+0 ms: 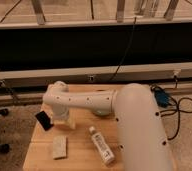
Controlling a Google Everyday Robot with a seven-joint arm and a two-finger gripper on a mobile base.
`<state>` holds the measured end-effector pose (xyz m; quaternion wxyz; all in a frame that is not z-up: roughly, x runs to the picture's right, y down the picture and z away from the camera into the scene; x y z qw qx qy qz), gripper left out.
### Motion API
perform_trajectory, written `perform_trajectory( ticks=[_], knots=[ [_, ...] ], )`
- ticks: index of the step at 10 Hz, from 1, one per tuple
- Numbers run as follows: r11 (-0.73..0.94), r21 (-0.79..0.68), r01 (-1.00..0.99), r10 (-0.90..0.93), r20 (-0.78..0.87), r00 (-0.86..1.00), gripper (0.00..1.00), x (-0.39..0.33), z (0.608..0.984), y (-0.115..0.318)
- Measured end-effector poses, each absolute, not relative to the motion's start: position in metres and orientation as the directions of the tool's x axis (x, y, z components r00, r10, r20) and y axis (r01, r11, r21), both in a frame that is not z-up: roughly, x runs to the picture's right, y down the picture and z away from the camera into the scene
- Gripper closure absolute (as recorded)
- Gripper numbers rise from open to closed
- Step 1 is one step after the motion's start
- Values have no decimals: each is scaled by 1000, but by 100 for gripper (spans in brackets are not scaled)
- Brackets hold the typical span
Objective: Place the pepper in the ceramic bowl
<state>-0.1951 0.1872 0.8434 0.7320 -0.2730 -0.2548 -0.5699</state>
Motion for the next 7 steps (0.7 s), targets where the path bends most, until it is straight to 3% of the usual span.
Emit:
perform_trajectory(
  ticks=[7],
  knots=[
    [225, -168, 960, -746, 604, 281, 20, -194, 893, 112]
  ],
)
